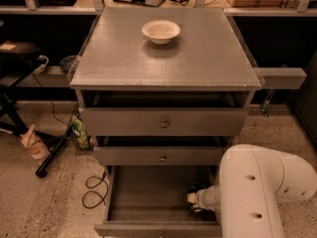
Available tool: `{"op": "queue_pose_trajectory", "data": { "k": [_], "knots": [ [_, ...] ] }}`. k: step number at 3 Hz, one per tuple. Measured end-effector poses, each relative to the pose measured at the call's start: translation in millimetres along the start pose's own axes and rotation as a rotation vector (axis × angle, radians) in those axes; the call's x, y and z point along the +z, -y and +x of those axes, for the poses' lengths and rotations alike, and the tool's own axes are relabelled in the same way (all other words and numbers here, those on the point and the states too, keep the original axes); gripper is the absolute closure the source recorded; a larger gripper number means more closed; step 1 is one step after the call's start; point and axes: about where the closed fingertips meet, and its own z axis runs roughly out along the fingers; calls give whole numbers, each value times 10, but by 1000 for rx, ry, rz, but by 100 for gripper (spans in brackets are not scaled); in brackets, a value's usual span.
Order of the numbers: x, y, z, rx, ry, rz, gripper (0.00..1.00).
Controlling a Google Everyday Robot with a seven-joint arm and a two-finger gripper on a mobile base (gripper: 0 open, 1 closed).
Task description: Place pepsi can into bottom drawer
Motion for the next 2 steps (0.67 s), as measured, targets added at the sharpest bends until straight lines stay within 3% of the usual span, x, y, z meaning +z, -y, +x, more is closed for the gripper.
{"op": "queue_pose_trajectory", "data": {
  "k": [2],
  "knots": [
    [97,43,132,8,-30,7,100]
  ]
}}
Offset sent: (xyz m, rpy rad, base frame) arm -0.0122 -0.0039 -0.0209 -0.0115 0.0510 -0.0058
